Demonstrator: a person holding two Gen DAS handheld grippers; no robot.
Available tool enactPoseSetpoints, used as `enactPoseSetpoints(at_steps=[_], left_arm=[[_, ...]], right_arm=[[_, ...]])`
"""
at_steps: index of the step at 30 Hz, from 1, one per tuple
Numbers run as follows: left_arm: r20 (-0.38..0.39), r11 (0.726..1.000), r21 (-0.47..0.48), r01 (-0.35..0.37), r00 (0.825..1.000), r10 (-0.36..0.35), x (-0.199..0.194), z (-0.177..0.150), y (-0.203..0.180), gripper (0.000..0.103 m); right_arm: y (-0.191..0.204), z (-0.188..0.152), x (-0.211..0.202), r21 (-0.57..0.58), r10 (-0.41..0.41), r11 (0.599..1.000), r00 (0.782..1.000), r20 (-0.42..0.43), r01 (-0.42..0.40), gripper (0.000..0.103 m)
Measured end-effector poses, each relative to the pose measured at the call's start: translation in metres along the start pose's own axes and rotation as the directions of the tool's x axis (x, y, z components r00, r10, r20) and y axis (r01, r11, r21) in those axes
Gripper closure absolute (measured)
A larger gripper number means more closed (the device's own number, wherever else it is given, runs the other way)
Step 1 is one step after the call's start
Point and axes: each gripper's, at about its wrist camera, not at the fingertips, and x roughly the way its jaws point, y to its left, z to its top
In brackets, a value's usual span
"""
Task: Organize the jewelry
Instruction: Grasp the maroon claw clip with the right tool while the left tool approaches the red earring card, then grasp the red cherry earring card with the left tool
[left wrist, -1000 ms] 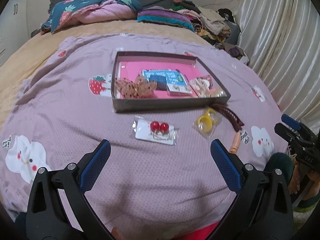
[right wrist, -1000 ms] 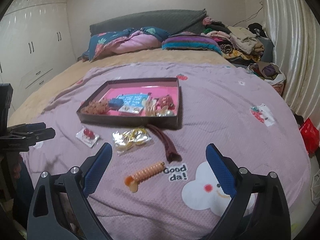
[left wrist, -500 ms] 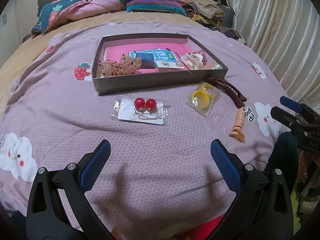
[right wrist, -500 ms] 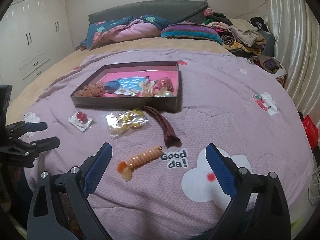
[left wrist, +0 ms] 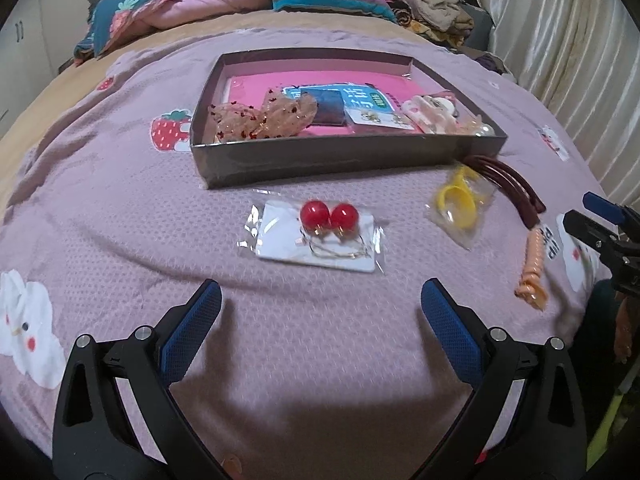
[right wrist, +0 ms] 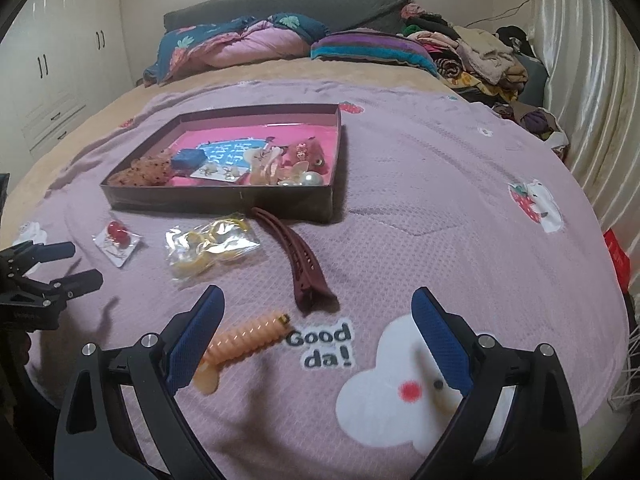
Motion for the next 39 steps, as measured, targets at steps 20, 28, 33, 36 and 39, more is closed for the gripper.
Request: enactPoseSetpoints(at_steps=[20, 28, 33, 36, 39], left_arm=[[0.025, 1.0, 0.021, -0.019, 1.0, 0.018, 0.033, 0.02, 0.0, 0.011], [0.04, 0.996, 0.076, -0.038, 0.999, 0.035, 0.029, 0.019, -0.01, 0.027], [0.066, 0.996, 0.085, -0.001, 0.998, -0.005, 0.014, 0.019, -0.016, 0.028], [0.081, 0.996, 0.082, 0.025, 0.996, -0.032, 0.004, 0.02, -0.019, 0.028], [0.094, 0.996, 0.081, 0.045, 0.994, -0.053, -0.006, 0.02, -0.022, 0.028]], right_arm=[[0.009, 0.031, 0.081, -0.1, 0.012, 0.995, 0.993, -0.121, -0.024, 0.081], [0.003, 0.027, 0.062, -0.049, 0.041, 0.998, 0.997, -0.058, -0.044, 0.091], [-0.009, 0.023, 0.043, -0.005, 0.038, 0.999, 0.999, -0.01, -0.038, 0.091], [-0.014, 0.02, 0.032, 0.016, 0.032, 0.999, 0.999, 0.01, -0.032, 0.091], [-0.018, 0.018, 0.02, 0.034, 0.034, 0.999, 0.999, 0.028, -0.035, 0.091]])
